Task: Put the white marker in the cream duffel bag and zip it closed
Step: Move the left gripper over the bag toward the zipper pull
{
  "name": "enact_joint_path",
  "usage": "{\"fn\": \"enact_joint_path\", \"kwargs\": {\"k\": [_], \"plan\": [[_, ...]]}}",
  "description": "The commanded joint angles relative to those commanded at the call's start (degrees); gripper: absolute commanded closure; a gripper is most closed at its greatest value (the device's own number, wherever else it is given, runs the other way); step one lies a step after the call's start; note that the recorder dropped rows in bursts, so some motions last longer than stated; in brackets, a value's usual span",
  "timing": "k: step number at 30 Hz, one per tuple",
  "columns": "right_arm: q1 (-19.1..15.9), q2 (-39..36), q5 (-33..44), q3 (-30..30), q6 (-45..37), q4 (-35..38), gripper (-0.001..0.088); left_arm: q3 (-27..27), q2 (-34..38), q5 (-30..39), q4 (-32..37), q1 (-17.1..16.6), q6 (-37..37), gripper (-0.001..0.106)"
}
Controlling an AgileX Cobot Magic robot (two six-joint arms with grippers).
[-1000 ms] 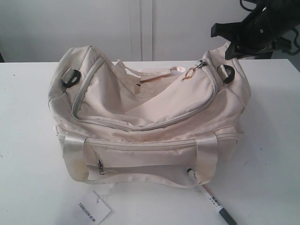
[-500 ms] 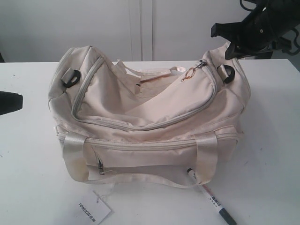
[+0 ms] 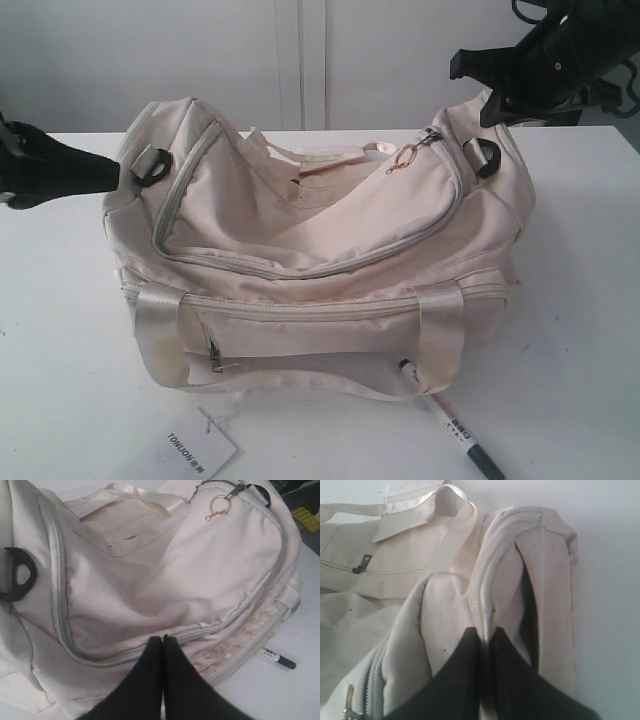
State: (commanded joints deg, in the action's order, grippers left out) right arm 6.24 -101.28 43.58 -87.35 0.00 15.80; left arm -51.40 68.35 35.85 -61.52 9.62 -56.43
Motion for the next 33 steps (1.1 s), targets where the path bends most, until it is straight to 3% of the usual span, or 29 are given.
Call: {"fn": "enact_joint_path", "kwargs": {"k": [4,10,18,33], "plan": [[0.00,0.00,0.00,0.00,0.00,0.00,0.0868,-3.88,4.93,-3.49,-0.12,5.93,-0.37,0.105],[0.00,0.00,0.00,0.00,0.00,0.00,0.0868,-9.65,10.77,-3.22,-0.37,9.12,-0.37,0.105],[0.00,0.00,0.00,0.00,0.00,0.00,0.0868,-15.97,16.93,-0.60,-1.03,11.08,-0.37,0.105],[0.00,0.00,-0.11,0.00,0.00,0.00,0.0868,-27.99,28.63,4.68,-2.64,11.20,-0.37,0.105]]}}
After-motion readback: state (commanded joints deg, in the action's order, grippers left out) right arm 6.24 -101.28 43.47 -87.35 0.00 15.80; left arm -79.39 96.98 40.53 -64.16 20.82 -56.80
